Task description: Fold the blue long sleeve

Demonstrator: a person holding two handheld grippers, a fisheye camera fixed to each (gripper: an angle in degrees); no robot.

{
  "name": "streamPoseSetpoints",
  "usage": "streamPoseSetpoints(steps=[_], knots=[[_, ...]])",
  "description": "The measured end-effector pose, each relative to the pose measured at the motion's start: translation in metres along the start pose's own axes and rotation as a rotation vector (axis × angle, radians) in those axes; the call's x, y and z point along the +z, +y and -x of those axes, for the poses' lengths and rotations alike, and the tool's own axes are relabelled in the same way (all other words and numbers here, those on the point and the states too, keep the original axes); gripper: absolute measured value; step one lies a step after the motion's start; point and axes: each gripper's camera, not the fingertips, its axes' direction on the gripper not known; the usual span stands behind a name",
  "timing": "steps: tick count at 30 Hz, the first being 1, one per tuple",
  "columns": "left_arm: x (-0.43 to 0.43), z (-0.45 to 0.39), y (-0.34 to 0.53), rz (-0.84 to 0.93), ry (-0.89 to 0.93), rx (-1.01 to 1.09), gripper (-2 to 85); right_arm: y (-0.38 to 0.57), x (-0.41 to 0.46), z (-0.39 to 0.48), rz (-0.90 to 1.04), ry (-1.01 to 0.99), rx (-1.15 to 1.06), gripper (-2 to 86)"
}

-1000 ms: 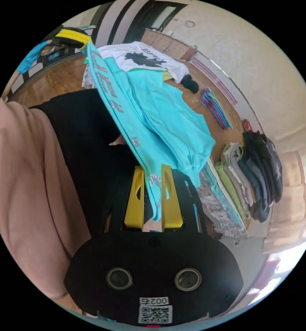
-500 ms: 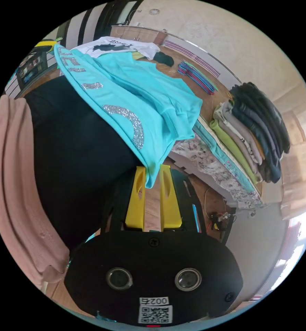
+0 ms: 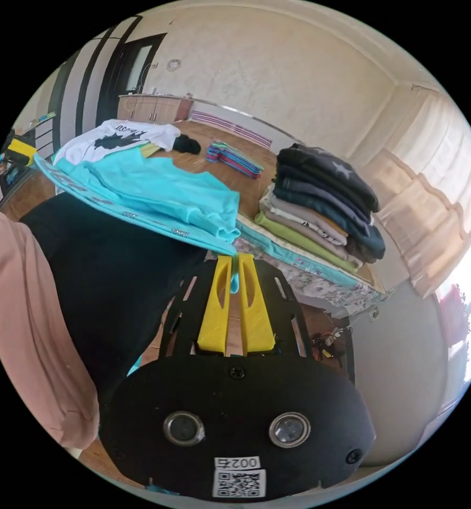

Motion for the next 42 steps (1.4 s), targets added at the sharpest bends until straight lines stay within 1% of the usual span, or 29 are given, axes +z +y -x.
streamPoseSetpoints(steps=[3,7,12,14,18,25,30,32,36,38,42], knots=[[-0.001,-0.002,0.001,-0.004,0.064,0.019,-0.9,0.004,-0.010,-0.012,-0.027,0.031,-0.020,-0.5],[0.003,0.003,-0.006,-0.017,0.073,0.005,-0.9,0.005,-0.005,-0.022,-0.052,0.015,0.005,-0.5],[0.006,0.035,-0.047,-0.079,-0.020,-0.049,-0.9,-0.020,0.013,-0.029,-0.147,0.057,0.033,-0.6],[0.011,0.052,-0.066,-0.096,-0.062,-0.069,-0.9,-0.043,0.033,-0.035,-0.189,0.072,0.042,-0.6],[0.037,0.096,-0.116,-0.100,-0.108,-0.116,-0.9,-0.084,0.081,-0.042,-0.211,0.087,0.044,-0.6],[0.113,0.162,-0.203,-0.030,-0.185,-0.167,-0.9,-0.163,0.215,-0.044,-0.142,0.099,0.025,-0.5],[0.202,0.205,-0.261,0.104,-0.192,-0.195,-0.9,-0.199,0.310,-0.039,-0.028,0.072,-0.007,-0.3],[0.229,0.215,-0.274,0.144,-0.196,-0.199,-0.9,-0.210,0.352,-0.036,0.028,0.045,-0.024,-0.1],[0.283,0.231,-0.293,0.224,-0.169,-0.216,-0.8,-0.220,0.409,-0.032,0.109,-0.001,-0.054,0.4],[0.299,0.237,-0.297,0.242,-0.148,-0.226,-0.7,-0.222,0.441,-0.030,0.153,-0.021,-0.073,0.9],[0.319,0.248,-0.304,0.264,-0.108,-0.230,0.4,-0.223,0.476,-0.030,0.193,-0.061,-0.084,2.2]])
